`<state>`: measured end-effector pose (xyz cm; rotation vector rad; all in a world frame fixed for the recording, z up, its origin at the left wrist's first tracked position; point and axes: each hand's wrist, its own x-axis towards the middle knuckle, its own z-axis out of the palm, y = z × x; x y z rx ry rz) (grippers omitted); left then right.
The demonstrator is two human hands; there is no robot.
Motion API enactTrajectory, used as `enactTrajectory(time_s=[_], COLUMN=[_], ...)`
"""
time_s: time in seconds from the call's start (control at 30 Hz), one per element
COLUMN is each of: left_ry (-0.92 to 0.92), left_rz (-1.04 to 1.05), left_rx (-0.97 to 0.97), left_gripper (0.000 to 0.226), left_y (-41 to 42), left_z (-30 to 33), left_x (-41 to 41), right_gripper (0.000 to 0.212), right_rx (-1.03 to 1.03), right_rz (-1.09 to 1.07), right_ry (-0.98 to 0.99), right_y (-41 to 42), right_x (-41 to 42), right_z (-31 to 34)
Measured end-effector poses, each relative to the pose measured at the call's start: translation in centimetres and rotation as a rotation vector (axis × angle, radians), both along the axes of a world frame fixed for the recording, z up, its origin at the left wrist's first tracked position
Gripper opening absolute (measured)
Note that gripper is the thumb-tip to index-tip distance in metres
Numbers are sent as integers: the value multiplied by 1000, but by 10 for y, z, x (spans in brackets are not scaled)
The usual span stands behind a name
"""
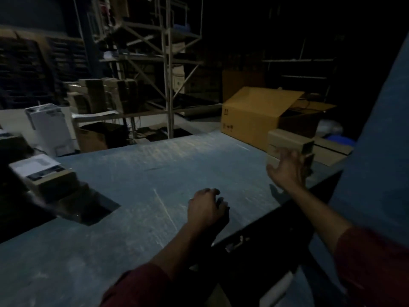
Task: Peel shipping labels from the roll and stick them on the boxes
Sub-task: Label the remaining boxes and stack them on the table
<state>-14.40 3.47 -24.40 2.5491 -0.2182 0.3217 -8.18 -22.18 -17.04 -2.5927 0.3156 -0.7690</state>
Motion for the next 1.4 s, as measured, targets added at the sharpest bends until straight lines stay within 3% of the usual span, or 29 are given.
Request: enactTrajectory(time_s=[0.1, 0.3, 0.5, 0.77, 0.87, 0.97, 1.03, 1.07, 1.17, 1.23, 1.3, 1.4], left_ry=[-64, -125, -135, -112, -101, -9, 25, 6, -112, -166, -215, -281], left_rz=[37, 35, 28, 49, 87, 68, 36, 34, 15, 0, -1, 70], left_rx=[175, 155, 123, 88, -96, -640, -884, -909, -801, -796, -776, -781], left_gripper=[43, 44, 41, 39, 43, 44, 58, 69, 104, 116, 111, 78], left_y=[-11, -6, -6, -8, -8, -2, 12, 23, 72, 107, 135, 169], left_z=[-19, -29, -30, -23, -18, -11, -6, -1, 16, 24, 32, 35], left_x=[4, 13, 13, 8, 2, -14, -27, -32, -50, -71, -98, -131], right_gripper=[68, 87, 71, 57, 61, 63, 48, 40, 19, 13, 17, 27], right_rx=[-15, 136, 268, 208, 234, 456, 670, 780, 916, 956, 967, 932], right_rz=[-92, -174, -175, -95, 7, 186, 315, 389, 584, 687, 733, 772], right_ry=[-48, 55, 6, -199, -238, -228, -168, -113, 86, 225, 336, 452], right_y=[-47, -89, -90, -68, -46, -16, 10, 26, 71, 102, 133, 175], right_x=[21, 66, 73, 51, 28, -2, -26, -40, -80, -102, -118, -132], right_z=[24, 32, 16, 24, 27, 22, 16, 13, 6, 3, 1, -1])
